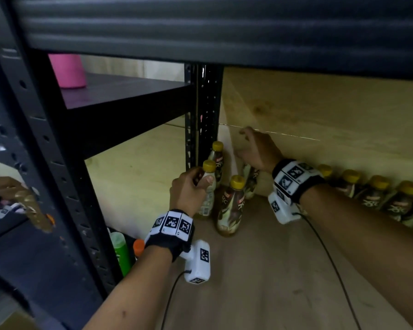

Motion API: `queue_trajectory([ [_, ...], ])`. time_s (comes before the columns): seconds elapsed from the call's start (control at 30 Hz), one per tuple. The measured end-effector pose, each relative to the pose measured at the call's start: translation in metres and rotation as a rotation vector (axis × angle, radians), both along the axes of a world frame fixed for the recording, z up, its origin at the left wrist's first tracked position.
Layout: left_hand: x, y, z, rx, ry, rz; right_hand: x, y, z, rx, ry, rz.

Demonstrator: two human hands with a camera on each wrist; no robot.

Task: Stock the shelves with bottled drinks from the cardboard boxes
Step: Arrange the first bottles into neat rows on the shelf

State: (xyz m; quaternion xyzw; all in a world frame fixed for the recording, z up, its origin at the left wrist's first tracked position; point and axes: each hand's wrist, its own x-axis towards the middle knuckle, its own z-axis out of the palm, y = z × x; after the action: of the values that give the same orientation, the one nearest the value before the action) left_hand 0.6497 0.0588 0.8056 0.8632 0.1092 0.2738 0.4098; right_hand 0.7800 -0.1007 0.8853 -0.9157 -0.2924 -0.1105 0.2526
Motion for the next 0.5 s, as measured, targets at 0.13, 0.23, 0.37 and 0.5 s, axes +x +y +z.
queue_trajectory([
  [0.13, 0.004, 0.005, -0.003, -0.031, -0.005, 0.003, 0.006, 0.031, 0.015, -0.009, -0.008, 0.108],
  [0.23, 0.004, 0.006, -0.006, -0.046, -0.027, 0.002, 0.013, 0.049, 0.011, -0.340, 0.065, 0.193],
  [0.37, 0.004, 0.005, -0.008, 0.000, -0.018, -0.013, 0.023, 0.059, 0.006, -0.469, 0.005, 0.120],
  [0.5, 0.005, 0.006, -0.007, -0.004, -0.024, -0.019, 0.029, 0.055, 0.007, -0.469, -0.058, 0.035],
])
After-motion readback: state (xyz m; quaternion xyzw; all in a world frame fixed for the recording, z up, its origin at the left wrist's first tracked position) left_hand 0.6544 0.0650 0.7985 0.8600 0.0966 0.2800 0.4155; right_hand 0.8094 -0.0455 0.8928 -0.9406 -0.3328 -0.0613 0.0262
